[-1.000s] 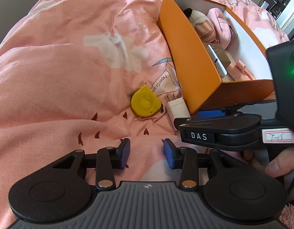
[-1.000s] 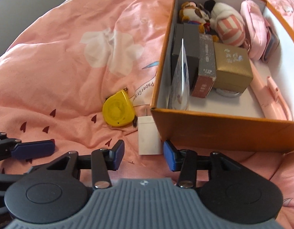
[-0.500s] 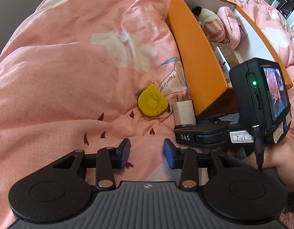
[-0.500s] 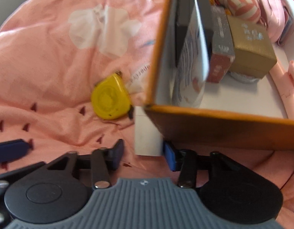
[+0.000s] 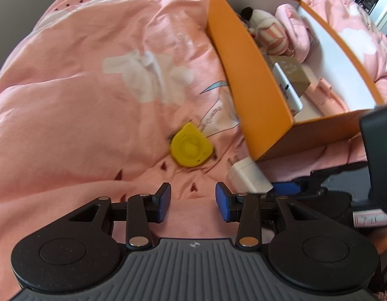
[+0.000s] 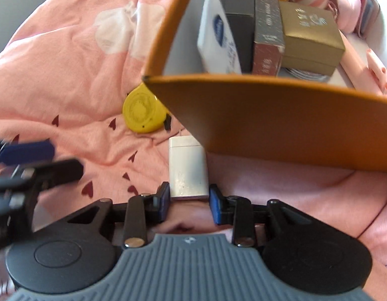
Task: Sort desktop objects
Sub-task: 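Grasp the yellow tape measure with the left tool while the right tool grasps the white charger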
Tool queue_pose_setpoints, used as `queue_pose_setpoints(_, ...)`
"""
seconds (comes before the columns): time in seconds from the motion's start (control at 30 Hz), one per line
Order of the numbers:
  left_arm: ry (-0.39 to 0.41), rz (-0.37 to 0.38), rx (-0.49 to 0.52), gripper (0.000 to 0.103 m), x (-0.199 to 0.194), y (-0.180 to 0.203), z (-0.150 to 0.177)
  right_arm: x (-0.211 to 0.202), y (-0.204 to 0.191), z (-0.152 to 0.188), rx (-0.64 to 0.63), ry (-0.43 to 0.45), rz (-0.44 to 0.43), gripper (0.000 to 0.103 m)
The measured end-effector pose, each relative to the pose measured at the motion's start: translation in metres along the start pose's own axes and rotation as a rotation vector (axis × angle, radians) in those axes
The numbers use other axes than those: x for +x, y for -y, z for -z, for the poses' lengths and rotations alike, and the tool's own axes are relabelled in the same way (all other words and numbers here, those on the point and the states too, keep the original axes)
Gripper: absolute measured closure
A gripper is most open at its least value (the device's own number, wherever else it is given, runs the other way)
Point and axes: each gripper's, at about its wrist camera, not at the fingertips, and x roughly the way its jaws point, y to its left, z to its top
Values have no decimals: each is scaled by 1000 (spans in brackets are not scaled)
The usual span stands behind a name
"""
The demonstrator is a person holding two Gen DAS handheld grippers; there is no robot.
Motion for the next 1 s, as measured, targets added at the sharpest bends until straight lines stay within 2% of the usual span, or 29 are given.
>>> queue_pose_setpoints(0.1, 12, 53, -17, 57, 6, 0, -8, -6, 13, 6, 28, -3, -35, 68)
queue_pose_setpoints(0.37, -2, 18, -43, 55, 36, -3, -17, -3, 38, 9, 112, -14, -68, 68)
queue_pose_setpoints(0.53, -6, 18, -72, 52, 51, -7, -21, -3, 38, 10, 105, -1, -54, 68)
queue_pose_setpoints(0.67, -20, 29, -131, 50, 63, -16, -23, -9, 29, 10, 59, 37, -8, 63)
queue_pose_setpoints(0.8, -33, 41, -210, 45, 73, -29, -24, -16, 20, 11, 2, 88, 43, 51)
queue_pose_setpoints(1.0, -49, 79, -293, 40, 88, -43, -23, -4, 26, 8, 24, 50, 41, 54)
